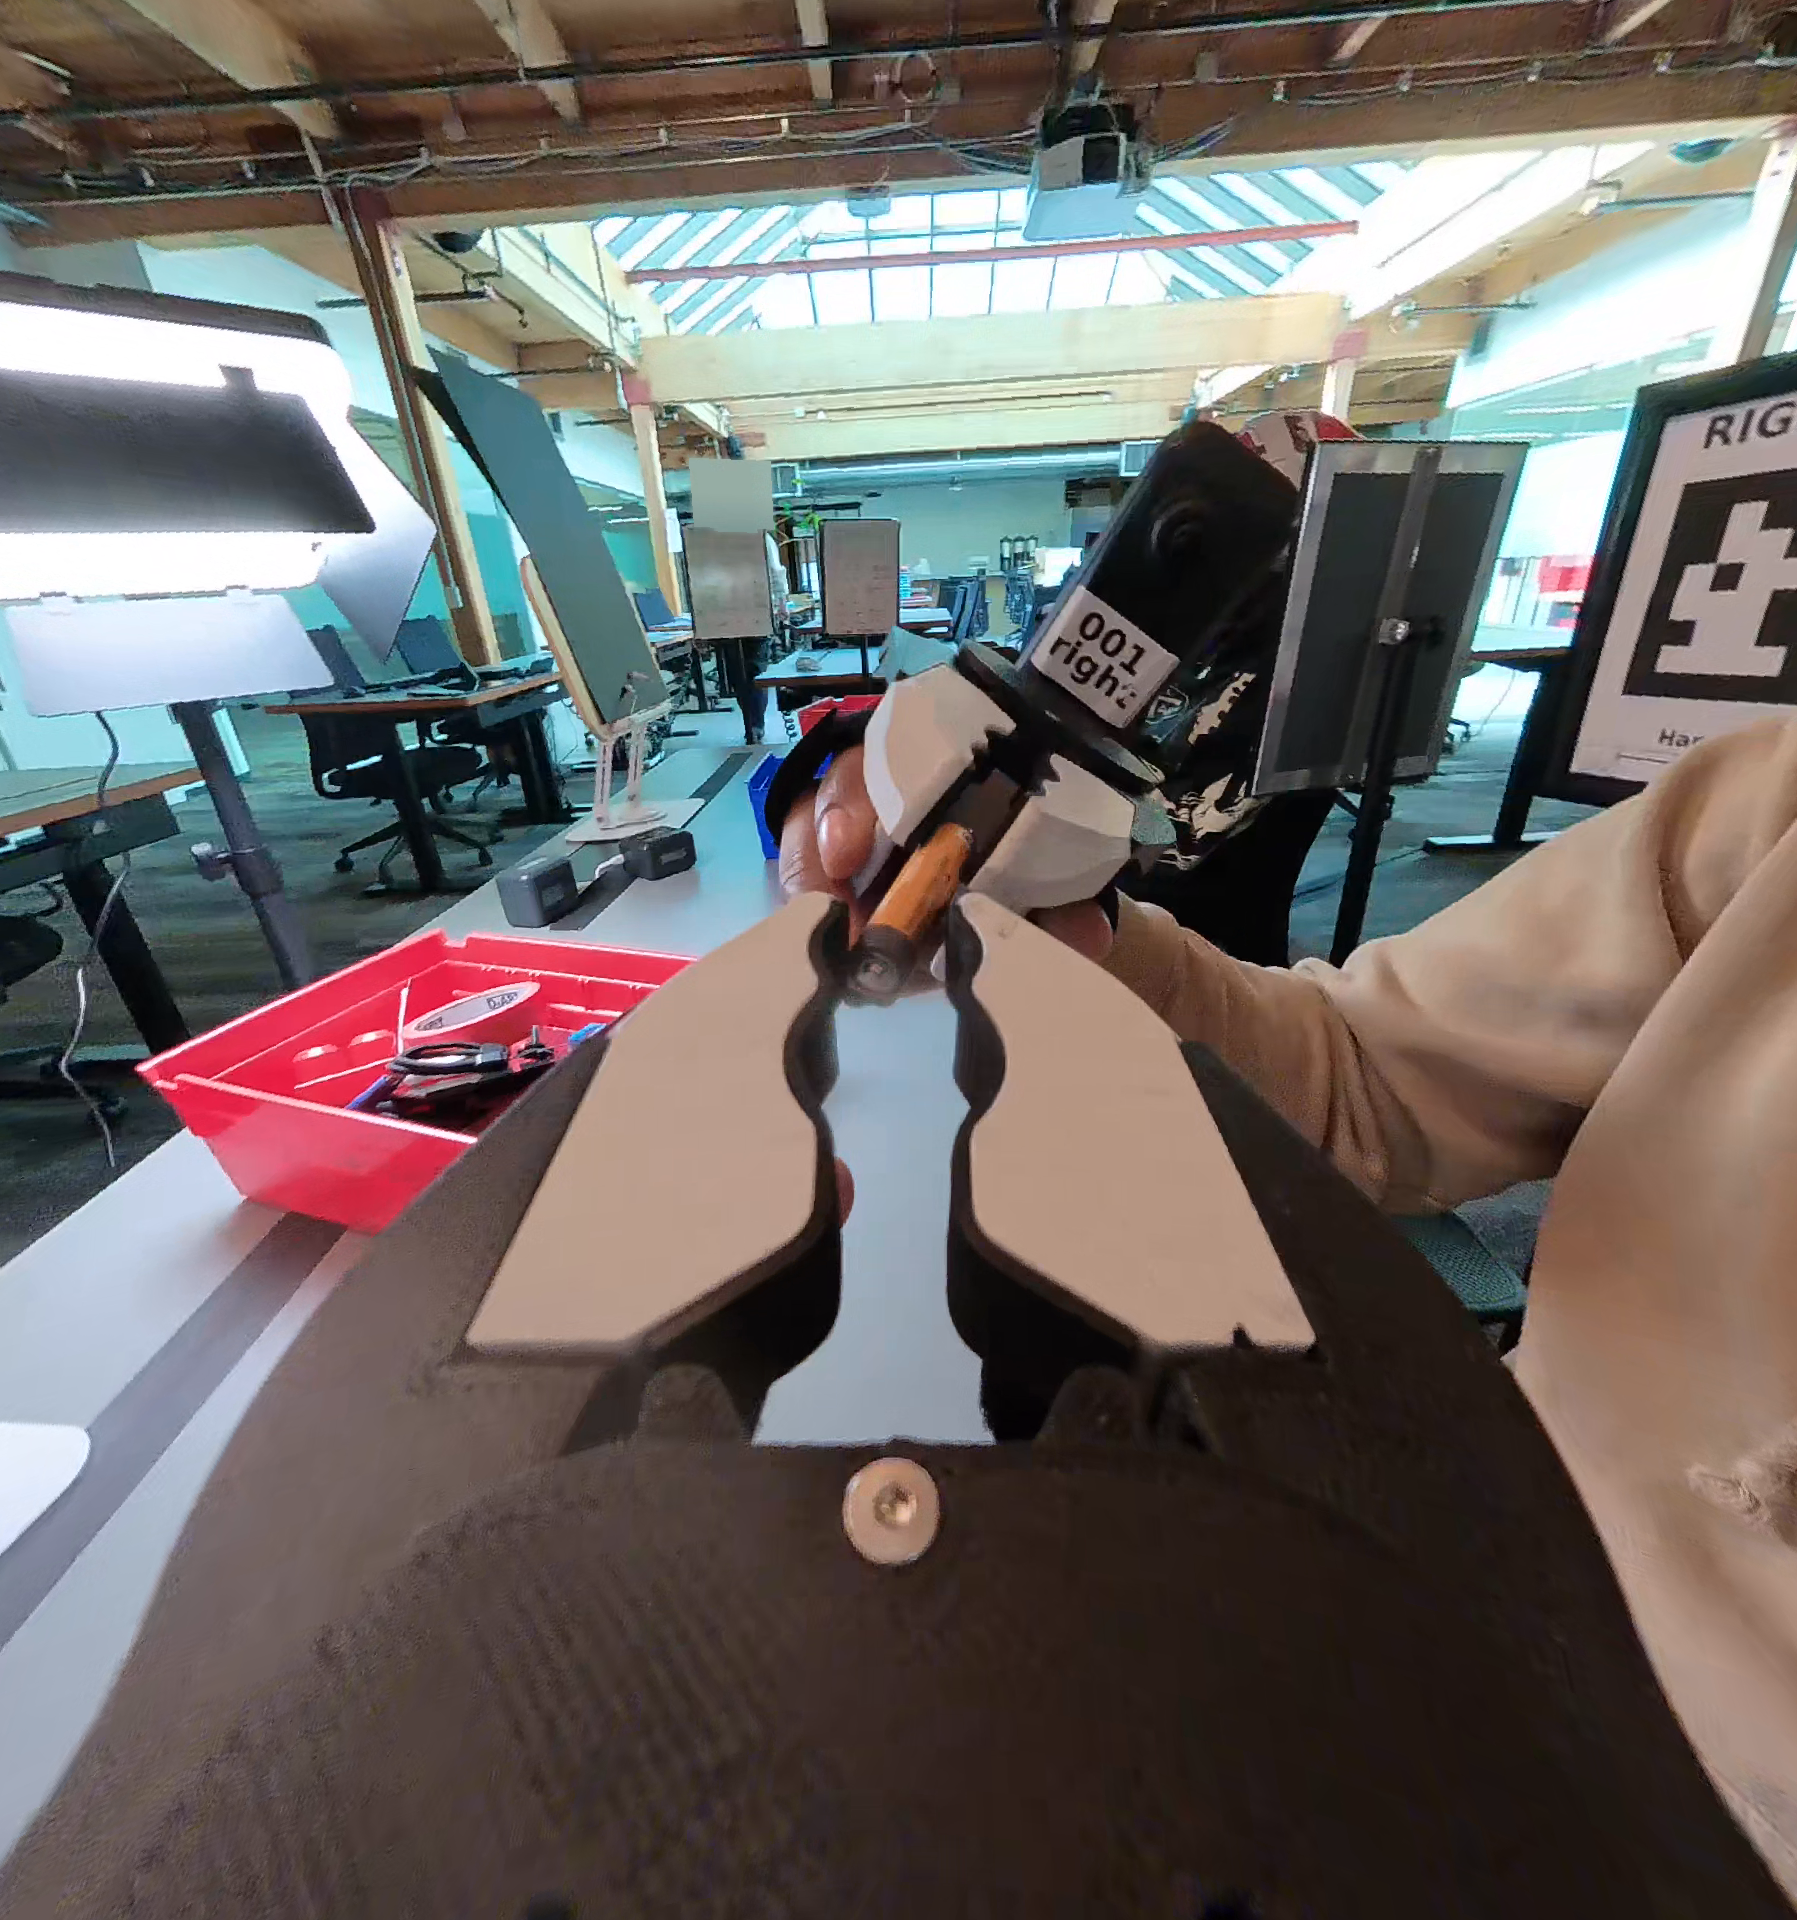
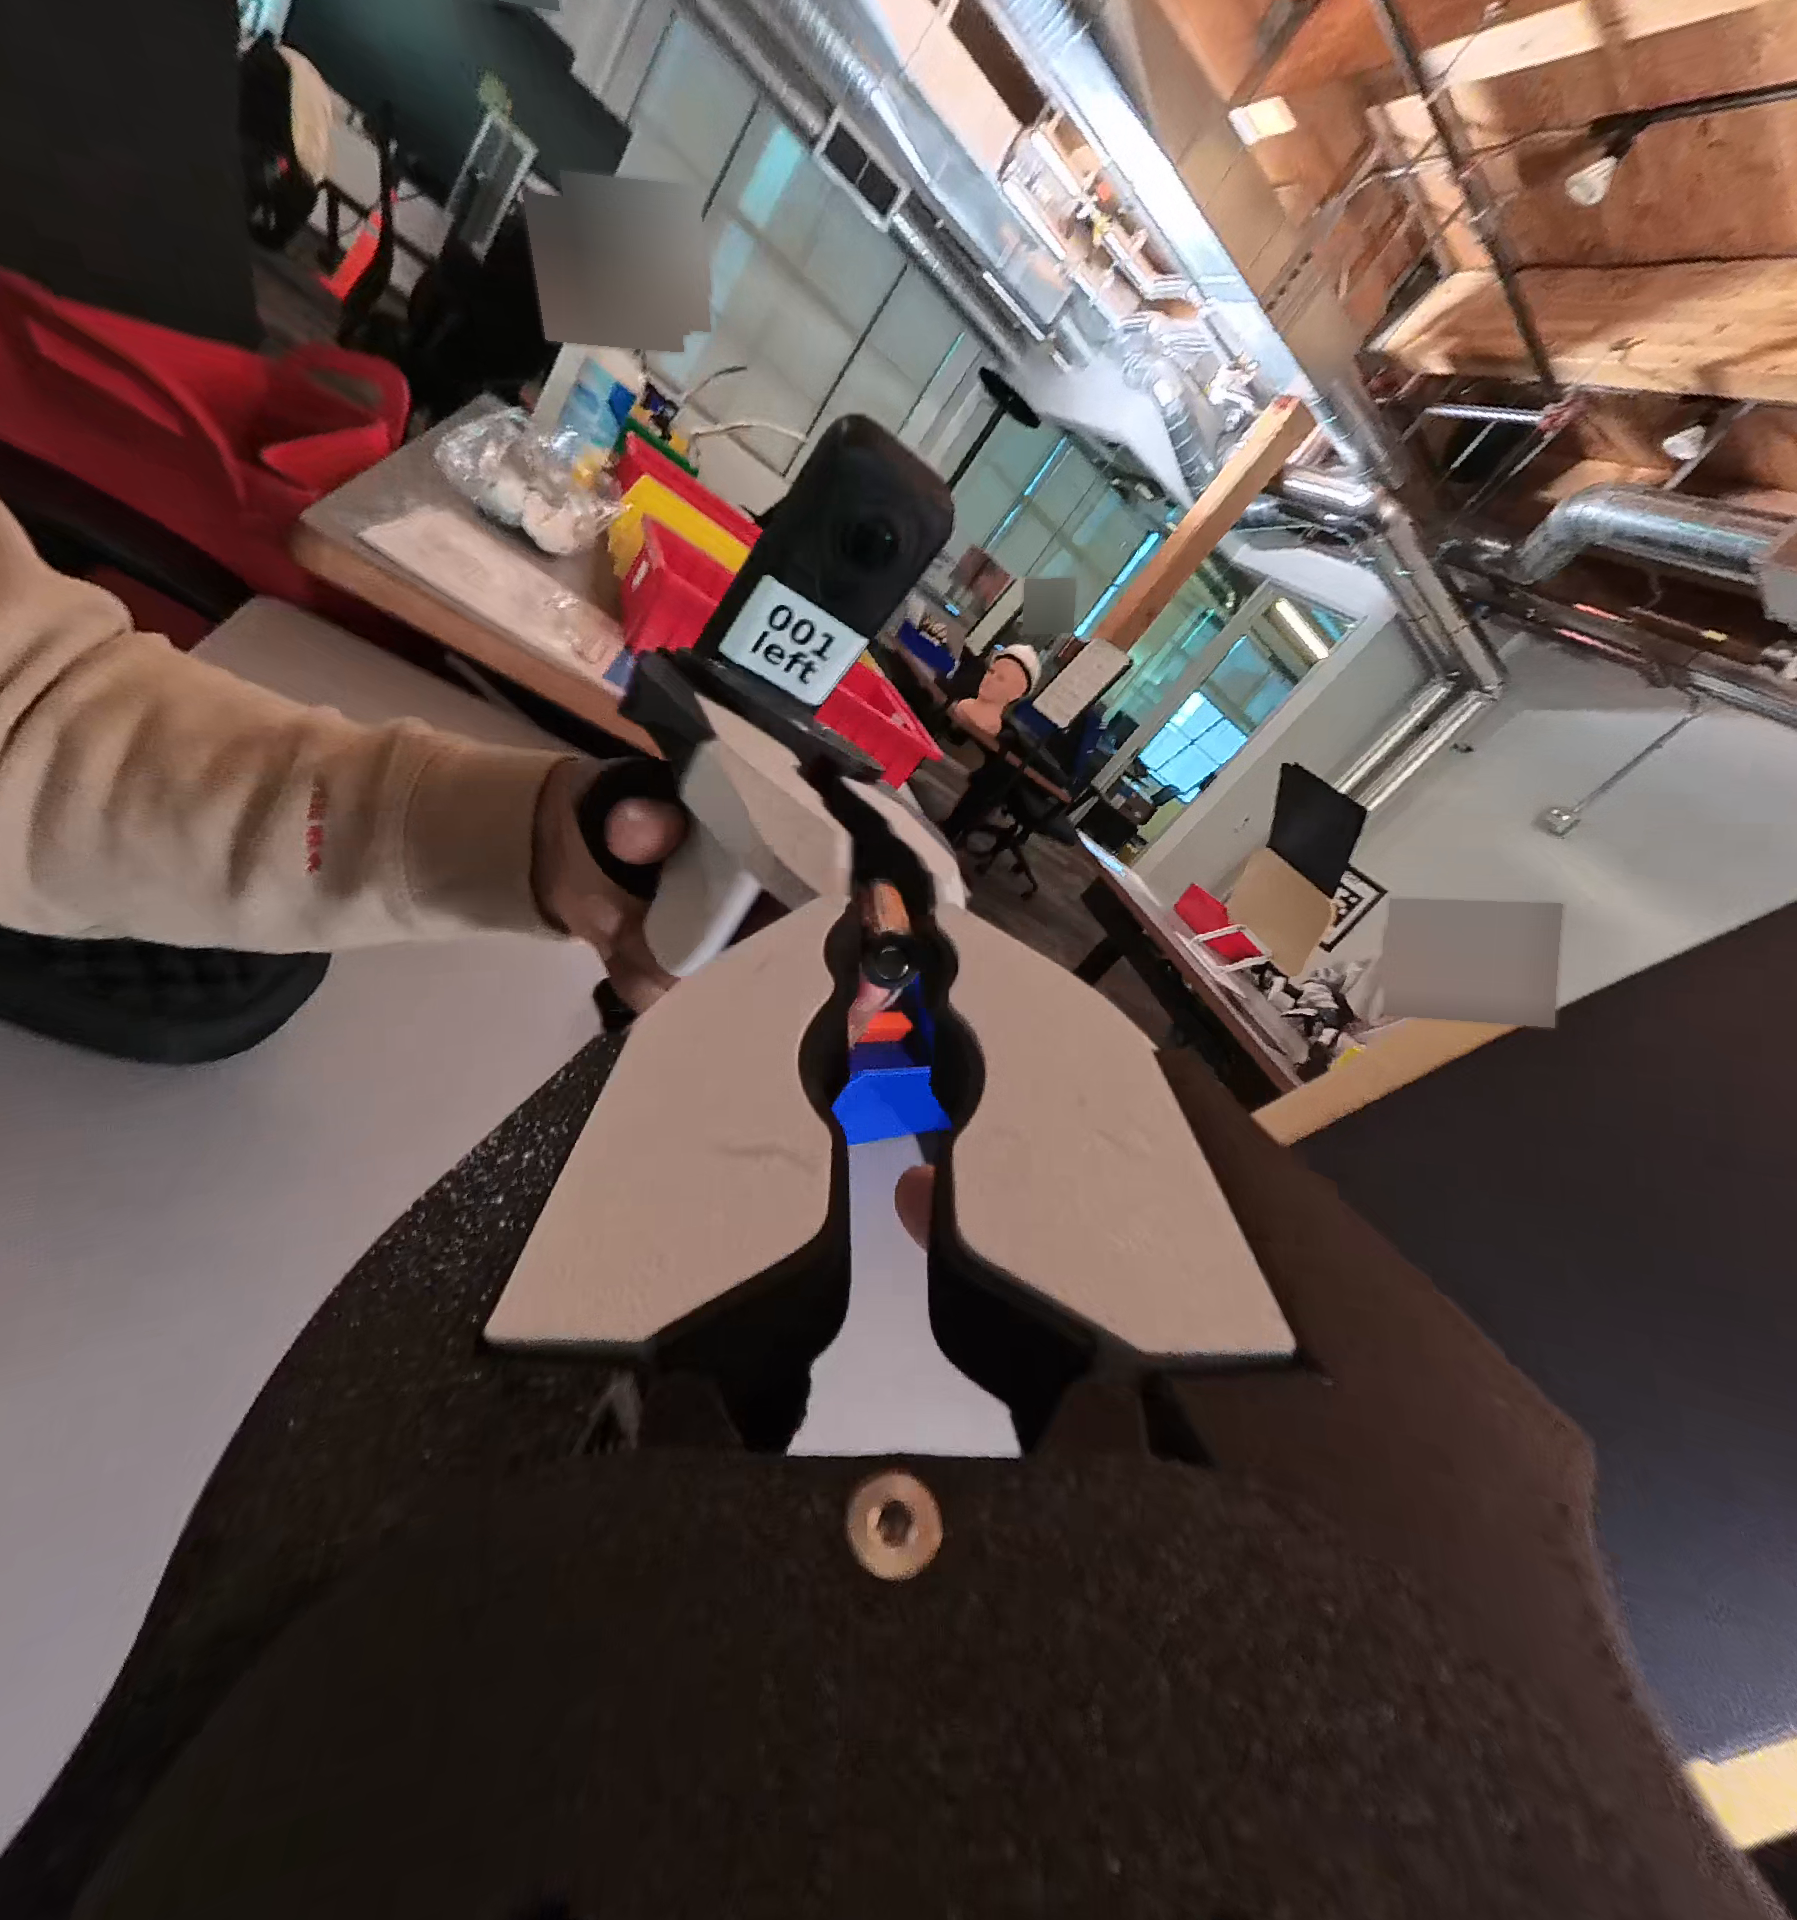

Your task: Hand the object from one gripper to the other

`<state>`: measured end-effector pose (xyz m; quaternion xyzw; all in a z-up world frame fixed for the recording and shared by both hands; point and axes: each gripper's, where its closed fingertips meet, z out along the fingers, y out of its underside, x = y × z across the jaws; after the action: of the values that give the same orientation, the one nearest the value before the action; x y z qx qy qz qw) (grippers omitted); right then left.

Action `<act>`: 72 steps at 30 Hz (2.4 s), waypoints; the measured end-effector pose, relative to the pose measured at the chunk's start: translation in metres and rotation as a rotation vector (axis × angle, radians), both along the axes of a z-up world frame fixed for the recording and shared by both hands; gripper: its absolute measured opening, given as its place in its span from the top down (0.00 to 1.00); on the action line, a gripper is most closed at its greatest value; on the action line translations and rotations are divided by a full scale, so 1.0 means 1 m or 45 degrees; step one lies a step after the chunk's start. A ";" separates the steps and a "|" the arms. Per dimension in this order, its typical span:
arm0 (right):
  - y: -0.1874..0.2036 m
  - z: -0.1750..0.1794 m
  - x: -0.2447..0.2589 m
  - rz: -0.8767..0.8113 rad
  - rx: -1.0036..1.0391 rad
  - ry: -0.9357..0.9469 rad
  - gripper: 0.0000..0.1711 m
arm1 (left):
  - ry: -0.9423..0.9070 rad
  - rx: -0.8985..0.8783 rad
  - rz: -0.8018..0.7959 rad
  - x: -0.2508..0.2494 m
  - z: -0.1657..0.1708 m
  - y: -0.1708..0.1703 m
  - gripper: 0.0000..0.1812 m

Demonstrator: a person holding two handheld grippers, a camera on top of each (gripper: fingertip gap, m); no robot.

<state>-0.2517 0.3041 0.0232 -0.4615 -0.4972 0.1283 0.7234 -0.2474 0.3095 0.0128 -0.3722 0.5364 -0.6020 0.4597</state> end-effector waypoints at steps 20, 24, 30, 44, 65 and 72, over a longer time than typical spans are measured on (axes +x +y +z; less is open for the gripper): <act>-0.004 0.009 0.004 0.240 -0.243 0.270 0.94 | -0.135 -0.439 -0.304 0.004 0.008 -0.002 0.91; 0.013 0.006 0.018 -0.112 -0.017 0.059 0.94 | -0.030 -0.443 0.013 0.010 -0.001 0.034 0.82; 0.038 -0.007 0.018 -0.642 0.525 -0.437 0.94 | 0.050 -0.306 0.229 0.015 -0.007 0.043 0.68; 0.022 -0.019 -0.015 -0.460 0.703 -0.479 0.93 | 0.065 -0.087 0.023 0.004 -0.012 0.019 0.75; 0.043 -0.039 -0.005 0.202 -1.071 0.389 0.93 | -0.018 0.836 0.542 0.011 -0.033 0.038 0.74; 0.145 -0.103 0.201 -1.202 -0.804 -0.037 0.94 | 0.039 0.267 0.756 -0.026 -0.017 0.119 0.84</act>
<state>-0.0505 0.4490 -0.0797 -0.8293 -0.1845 -0.0729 0.5223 -0.2739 0.4281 -0.0043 -0.4721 0.4702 -0.3771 0.6433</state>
